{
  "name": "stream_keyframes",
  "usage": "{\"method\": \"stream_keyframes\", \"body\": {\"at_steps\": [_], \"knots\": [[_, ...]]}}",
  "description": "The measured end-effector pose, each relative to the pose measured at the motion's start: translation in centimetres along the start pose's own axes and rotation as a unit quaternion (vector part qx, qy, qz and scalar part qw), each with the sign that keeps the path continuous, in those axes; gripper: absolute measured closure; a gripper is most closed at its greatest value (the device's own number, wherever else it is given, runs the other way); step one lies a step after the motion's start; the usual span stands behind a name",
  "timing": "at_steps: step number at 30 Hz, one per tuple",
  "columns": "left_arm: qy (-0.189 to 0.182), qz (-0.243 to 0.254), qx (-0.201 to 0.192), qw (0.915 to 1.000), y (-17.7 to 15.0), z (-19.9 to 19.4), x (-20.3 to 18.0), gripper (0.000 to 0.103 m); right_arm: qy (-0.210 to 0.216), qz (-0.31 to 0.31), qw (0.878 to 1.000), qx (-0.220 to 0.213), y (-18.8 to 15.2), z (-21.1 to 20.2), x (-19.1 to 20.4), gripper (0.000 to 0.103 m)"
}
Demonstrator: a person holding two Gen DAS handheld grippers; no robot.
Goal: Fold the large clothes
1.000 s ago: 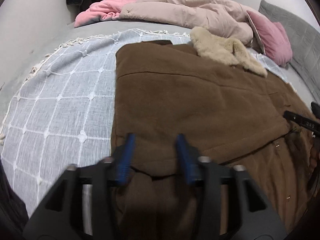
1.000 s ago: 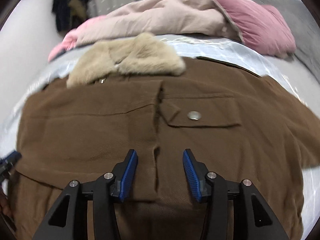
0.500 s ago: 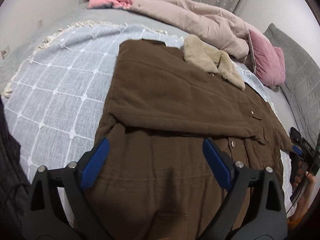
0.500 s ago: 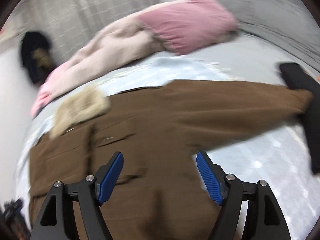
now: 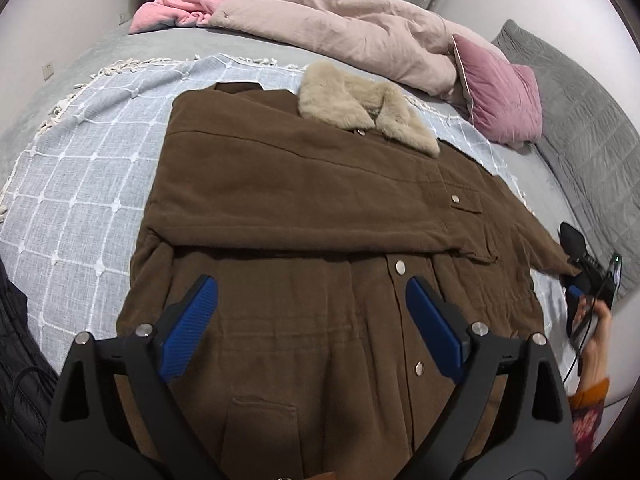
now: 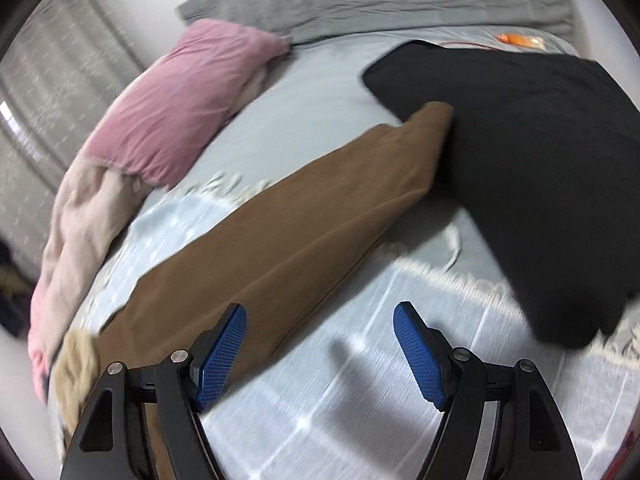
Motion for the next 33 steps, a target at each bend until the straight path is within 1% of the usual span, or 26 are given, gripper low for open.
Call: {"method": "stream_keyframes", "body": {"at_steps": [1, 4, 6, 8, 10, 13, 17, 19, 21, 23, 24, 26, 29, 33], "knots": [[0.003, 0.005, 0.002, 1.0, -0.2, 0.1, -0.1, 0.008, -0.007, 0.007, 1.0, -0.007, 0.8, 0.4, -0.5, 0.026], [0.014, 0.022, 0.017, 0.9995, -0.8, 0.8, -0.5, 0.008, -0.008, 0.034, 0.999, -0.016, 2.3, 1.4, -1.5, 0.026], [0.018, 0.031, 0.026, 0.999, -1.2, 1.5, -0.6, 0.008, 0.0, 0.057, 0.998, -0.012, 3.3, 2.3, -2.2, 0.026], [0.023, 0.034, 0.038, 0.9985, -1.5, 2.2, -0.8, 0.008, 0.007, 0.064, 0.998, -0.001, 3.9, 3.6, -2.5, 0.026], [0.023, 0.034, 0.051, 0.9979, -1.8, 2.9, -0.9, 0.008, 0.019, 0.057, 0.998, 0.012, 4.3, 4.5, -2.4, 0.026], [0.016, 0.036, 0.057, 0.9976, -2.3, 3.3, -1.4, 0.008, 0.029, 0.035, 0.999, 0.02, 5.0, 6.0, -2.3, 0.026], [0.016, 0.052, 0.061, 0.9966, -2.7, 3.5, -2.1, 0.008, 0.022, 0.019, 0.999, 0.04, 4.8, 8.3, -2.3, 0.027], [0.018, 0.058, 0.063, 0.9962, -2.8, 3.5, -2.1, 0.008, 0.018, 0.01, 0.999, 0.032, 4.7, 8.9, -2.3, 0.029], [0.021, 0.061, 0.061, 0.9961, -2.7, 3.4, -1.9, 0.008, 0.006, -0.008, 1.0, 0.019, 4.7, 8.9, -2.2, 0.041], [0.026, 0.061, 0.058, 0.9961, -2.5, 3.3, -1.7, 0.008, -0.004, -0.021, 1.0, 0.014, 4.7, 8.8, -2.1, 0.084], [0.029, 0.06, 0.056, 0.9962, -2.3, 3.3, -1.4, 0.008, 0.003, -0.017, 1.0, 0.014, 4.8, 8.6, -2.2, 0.089], [0.031, 0.054, 0.054, 0.9966, -2.1, 3.3, -1.2, 0.008, 0.006, -0.012, 1.0, 0.001, 5.2, 7.8, -2.1, 0.095], [0.021, 0.043, 0.048, 0.9977, -1.7, 3.0, -0.9, 0.008, 0.01, -0.03, 0.999, -0.035, 5.8, 5.6, -0.7, 0.097], [0.012, 0.048, 0.039, 0.998, -1.6, 2.4, -1.1, 0.008, 0.03, -0.063, 0.994, -0.085, 6.3, 1.7, 2.7, 0.097]]}}
Point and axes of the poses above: each gripper's, at about its wrist camera, not at the fingertips, and z roughly the way its jaws point, x to its left, y to its top, the point moved 1 cm from there along z, roughly the way its jaws point, and after that the axes turned 4 degrees about -x, right-handed, at the moved point
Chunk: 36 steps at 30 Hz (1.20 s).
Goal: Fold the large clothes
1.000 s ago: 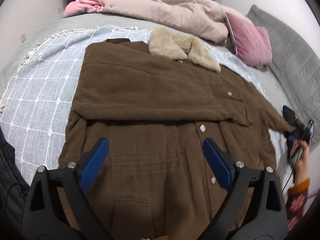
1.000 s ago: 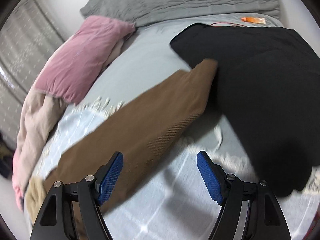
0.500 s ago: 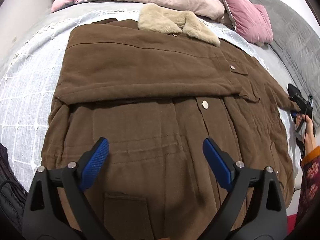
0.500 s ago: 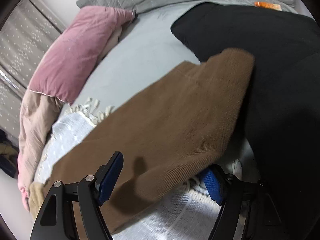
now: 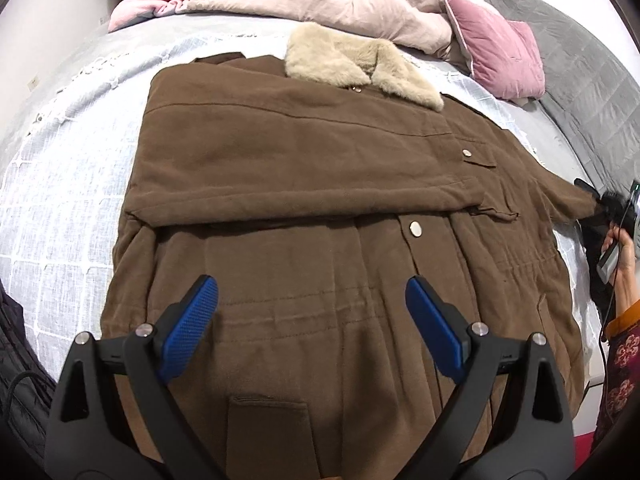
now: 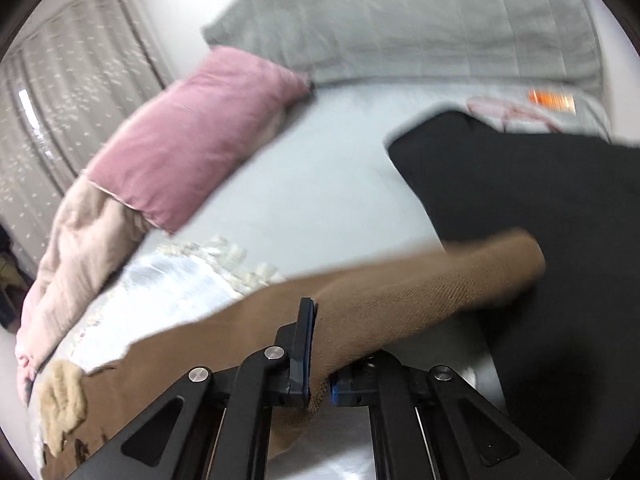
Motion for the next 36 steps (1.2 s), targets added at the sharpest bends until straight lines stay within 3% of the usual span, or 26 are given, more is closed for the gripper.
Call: {"method": "stream_keyframes", "body": {"at_steps": [4, 9, 12, 17, 20, 22, 27, 29, 30, 32, 33, 35, 36], "knots": [[0.004, 0.008, -0.004, 1.0, 0.0, -0.4, 0.2, 0.008, 0.04, -0.068, 0.996, -0.041, 0.9, -4.3, 5.7, 0.098], [0.004, 0.002, -0.007, 1.0, 0.0, -1.0, 1.3, 0.008, 0.098, -0.145, 0.982, -0.073, 0.8, -9.5, 13.3, 0.098], [0.003, -0.007, -0.01, 0.9999, -0.1, -1.4, 2.0, 0.008, 0.141, -0.204, 0.965, -0.083, -1.2, -12.9, 18.5, 0.098], [0.001, -0.016, -0.013, 0.9998, -0.5, -2.0, 2.9, 0.008, 0.22, -0.327, 0.917, -0.057, -7.6, -16.8, 27.1, 0.098], [0.004, -0.016, -0.011, 0.9998, -0.7, -2.0, 3.3, 0.008, 0.265, -0.371, 0.89, -0.017, -12.5, -17.2, 30.5, 0.098], [0.007, -0.018, -0.007, 0.9998, -0.7, -1.8, 3.7, 0.008, 0.284, -0.375, 0.882, 0.02, -15.1, -16.4, 31.4, 0.097], [0.011, -0.03, 0.005, 0.9995, -0.9, -1.4, 4.1, 0.008, 0.286, -0.369, 0.87, 0.16, -23.5, -11.1, 31.7, 0.095], [0.013, -0.029, 0.009, 0.9995, -0.8, -1.2, 3.8, 0.008, 0.285, -0.367, 0.853, 0.238, -26.9, -8.1, 31.3, 0.089], [0.015, -0.027, 0.011, 0.9995, -0.7, -1.2, 3.6, 0.008, 0.28, -0.366, 0.85, 0.255, -27.5, -7.0, 31.0, 0.087], [0.015, -0.02, 0.01, 0.9996, -0.4, -1.2, 2.9, 0.008, 0.293, -0.357, 0.853, 0.241, -28.0, -7.2, 30.1, 0.085], [0.014, -0.015, 0.008, 0.9997, -0.2, -1.1, 2.4, 0.008, 0.295, -0.351, 0.854, 0.246, -27.6, -7.3, 29.9, 0.082], [0.016, -0.003, 0.007, 0.9998, 0.2, -0.9, 1.2, 0.008, 0.304, -0.332, 0.849, 0.276, -26.7, -8.2, 29.5, 0.054], [0.017, 0.006, 0.007, 0.9998, 0.5, -0.7, 0.4, 0.008, 0.308, -0.329, 0.847, 0.282, -26.1, -8.9, 29.2, 0.047]]}}
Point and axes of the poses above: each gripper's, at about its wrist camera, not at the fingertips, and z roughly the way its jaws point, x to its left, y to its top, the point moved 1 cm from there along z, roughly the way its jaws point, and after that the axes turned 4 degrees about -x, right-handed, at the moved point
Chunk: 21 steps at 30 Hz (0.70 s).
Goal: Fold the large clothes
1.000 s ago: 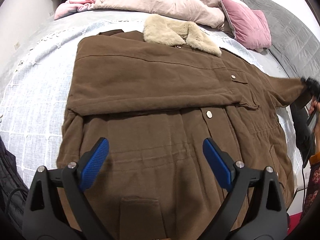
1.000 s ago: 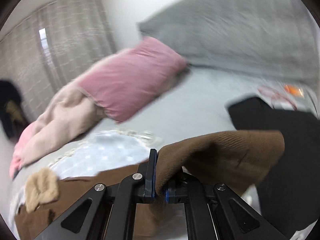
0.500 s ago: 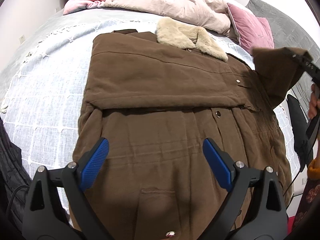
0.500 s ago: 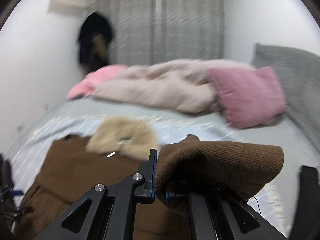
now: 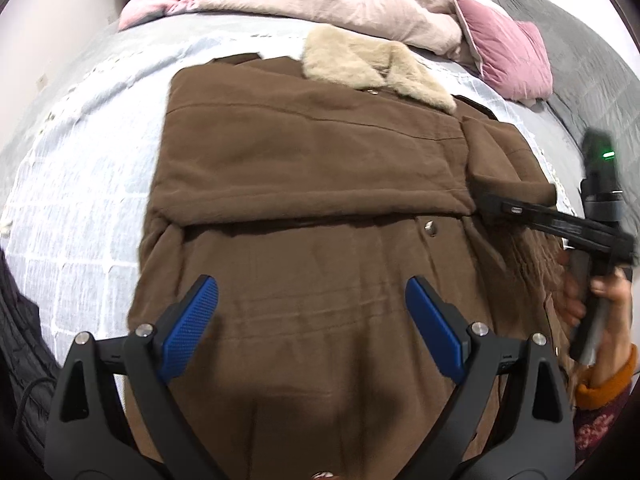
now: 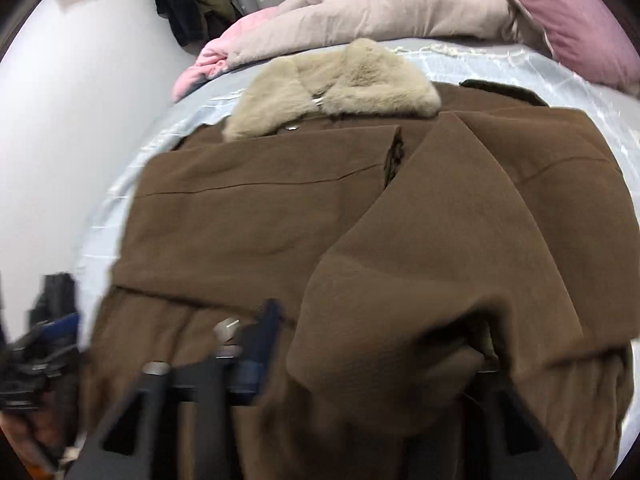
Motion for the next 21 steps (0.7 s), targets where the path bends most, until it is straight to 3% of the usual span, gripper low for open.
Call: {"method": "stream_keyframes", "body": {"at_steps": [3, 7, 13, 17, 21], "knots": [[-0.004, 0.024, 0.0, 0.9997, 0.8, 0.6, -2.6, 0.008, -0.002, -0.012, 1.0, -0.021, -0.1, -3.9, -0.1, 0.042], [-0.013, 0.049, 0.002, 0.9987, 1.7, 1.6, -6.4, 0.008, 0.0, 0.061, 0.996, -0.066, -1.0, -9.5, -3.4, 0.037], [-0.042, 0.111, -0.004, 0.9929, 2.8, 3.9, -13.4, 0.008, 0.056, 0.21, 0.963, -0.159, -2.9, -15.1, -13.1, 0.037], [-0.067, 0.192, -0.014, 0.979, 2.2, 5.5, -18.9, 0.008, 0.073, 0.294, 0.935, -0.182, -4.3, -15.9, -17.6, 0.037], [-0.064, 0.28, -0.003, 0.9578, 1.1, 7.6, -23.3, 0.008, 0.041, 0.312, 0.935, -0.162, -4.5, -15.5, -18.7, 0.037]]}}
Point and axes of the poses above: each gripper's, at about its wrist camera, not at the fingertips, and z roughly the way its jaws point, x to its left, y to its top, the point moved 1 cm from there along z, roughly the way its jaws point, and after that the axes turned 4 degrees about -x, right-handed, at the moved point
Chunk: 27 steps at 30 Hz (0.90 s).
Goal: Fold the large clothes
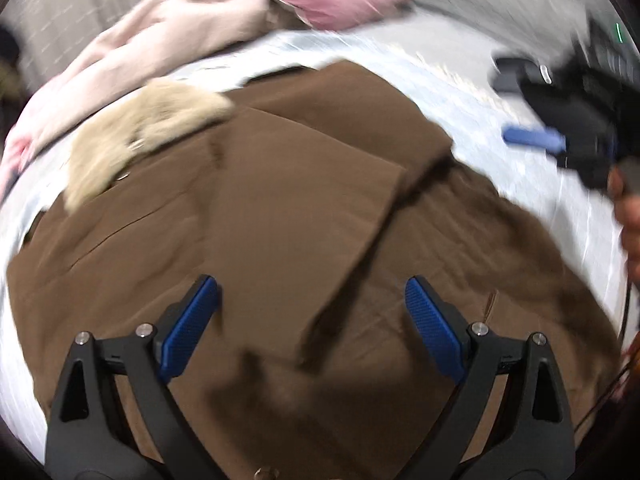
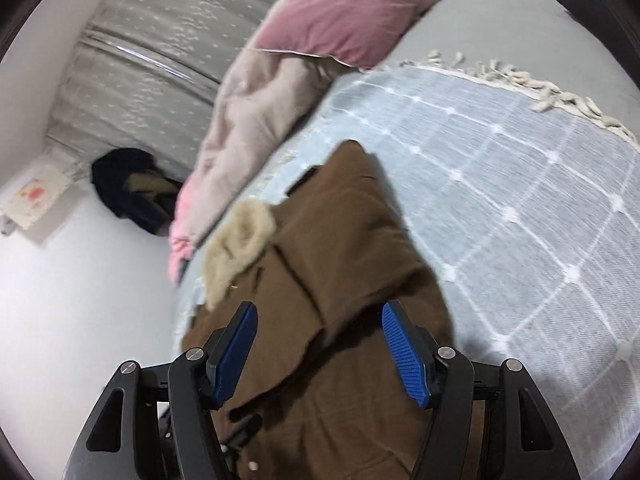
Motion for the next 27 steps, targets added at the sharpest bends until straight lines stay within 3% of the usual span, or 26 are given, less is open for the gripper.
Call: {"method": "stream_keyframes", "body": {"at_steps": [2, 4, 6, 7, 9, 11, 13, 14, 15, 17, 19, 22, 24, 27], "knots": [[0.019, 0.007, 0.022, 0.9995, 0.1, 1.6, -0.2, 0.015, -0.014, -0.013, 1.0, 0.008, 0.2, 0.6, 0.4, 0.037], [0.027, -0.002, 0.033, 0.9991, 0.1, 2.2, 0.6, 0.065, -0.019, -0.032, 0.999, 0.015, 0.1, 0.6, 0.9, 0.037], [-0.013, -0.039, 0.038, 0.9984, 0.2, 2.1, 2.3, 0.095, -0.02, -0.043, 0.999, 0.021, -0.4, 0.3, 0.7, 0.037], [-0.045, -0.075, 0.03, 0.9957, 0.3, 1.6, 3.6, 0.097, -0.021, -0.046, 0.998, 0.023, -0.5, 0.3, 0.6, 0.037], [-0.09, -0.148, -0.014, 0.9847, 0.0, -0.3, 6.6, 0.097, -0.032, -0.05, 0.998, 0.019, -0.5, 0.4, 0.2, 0.037], [-0.1, -0.244, -0.087, 0.9608, -1.1, -2.9, 11.4, 0.097, -0.053, -0.05, 0.997, 0.011, -0.4, 0.5, -0.6, 0.037], [-0.071, -0.333, -0.127, 0.9317, -3.1, -4.0, 15.8, 0.094, -0.076, -0.051, 0.996, 0.007, -0.2, 0.6, -1.5, 0.037], [-0.034, -0.37, -0.13, 0.9191, -4.4, -4.2, 17.9, 0.093, -0.091, -0.053, 0.994, 0.005, -0.1, 0.7, -1.8, 0.037], [-0.009, -0.389, -0.12, 0.9133, -5.5, -4.1, 19.7, 0.089, -0.106, -0.056, 0.993, 0.005, -0.1, 0.8, -2.1, 0.037], [-0.016, -0.39, -0.097, 0.9155, -6.5, -3.7, 21.0, 0.079, -0.156, -0.074, 0.985, 0.006, -0.1, 1.5, -2.4, 0.037], [-0.015, -0.383, -0.092, 0.9191, -7.2, -3.9, 21.4, 0.049, -0.186, -0.1, 0.977, 0.009, -0.2, 2.2, -2.3, 0.037], [-0.007, -0.373, -0.12, 0.92, -7.2, -4.7, 20.9, 0.026, -0.2, -0.125, 0.971, 0.022, -0.6, 3.4, -2.1, 0.037], [-0.028, -0.366, -0.112, 0.9234, -6.3, -3.6, 20.5, 0.023, -0.205, -0.13, 0.97, 0.031, -1.0, 4.0, -2.1, 0.037], [-0.031, -0.343, -0.068, 0.9364, -4.4, -0.1, 20.4, 0.023, -0.225, -0.157, 0.961, 0.046, -1.6, 5.0, -2.3, 0.037]]}}
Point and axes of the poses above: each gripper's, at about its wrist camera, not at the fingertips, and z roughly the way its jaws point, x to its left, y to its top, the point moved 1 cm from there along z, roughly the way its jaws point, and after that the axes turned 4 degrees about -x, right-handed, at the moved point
